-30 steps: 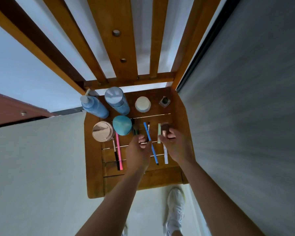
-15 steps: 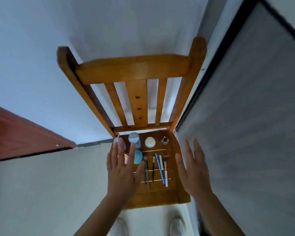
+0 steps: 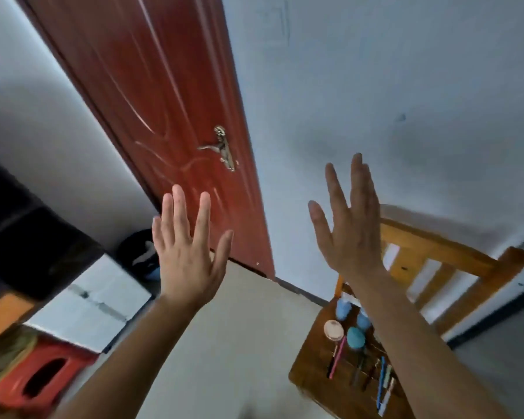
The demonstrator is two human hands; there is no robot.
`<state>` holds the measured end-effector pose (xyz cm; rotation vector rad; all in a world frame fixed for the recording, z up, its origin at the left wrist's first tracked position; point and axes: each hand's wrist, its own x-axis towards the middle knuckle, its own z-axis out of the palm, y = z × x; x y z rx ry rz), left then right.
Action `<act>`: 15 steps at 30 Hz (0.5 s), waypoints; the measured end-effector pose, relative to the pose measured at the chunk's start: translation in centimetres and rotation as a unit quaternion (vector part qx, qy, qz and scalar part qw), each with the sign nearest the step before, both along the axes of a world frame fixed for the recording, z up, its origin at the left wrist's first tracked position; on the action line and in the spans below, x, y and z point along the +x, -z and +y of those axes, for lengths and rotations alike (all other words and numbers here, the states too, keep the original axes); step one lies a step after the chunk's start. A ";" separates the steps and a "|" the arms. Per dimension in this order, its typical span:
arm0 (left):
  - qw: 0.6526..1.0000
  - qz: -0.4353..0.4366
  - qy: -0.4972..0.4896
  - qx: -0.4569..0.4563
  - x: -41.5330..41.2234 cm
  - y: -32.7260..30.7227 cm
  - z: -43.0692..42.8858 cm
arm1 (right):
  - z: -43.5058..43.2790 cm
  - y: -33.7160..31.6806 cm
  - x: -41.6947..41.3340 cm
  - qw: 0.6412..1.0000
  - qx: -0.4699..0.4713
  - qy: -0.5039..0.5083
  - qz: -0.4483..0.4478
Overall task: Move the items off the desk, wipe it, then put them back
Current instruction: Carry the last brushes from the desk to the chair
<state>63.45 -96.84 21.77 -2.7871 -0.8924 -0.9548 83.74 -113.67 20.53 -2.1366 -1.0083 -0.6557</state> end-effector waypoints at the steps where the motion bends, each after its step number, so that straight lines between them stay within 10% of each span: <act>1: 0.999 -0.007 -0.033 0.003 -2.9 -1.0 1.3 | 2.4 -1.3 -1.7 0.999 0.009 -0.036 -0.016; 15: 0.937 0.028 -0.349 -0.011 -49.3 -2.9 19.0 | 36.9 -6.0 -42.6 0.908 -0.001 -0.417 -0.049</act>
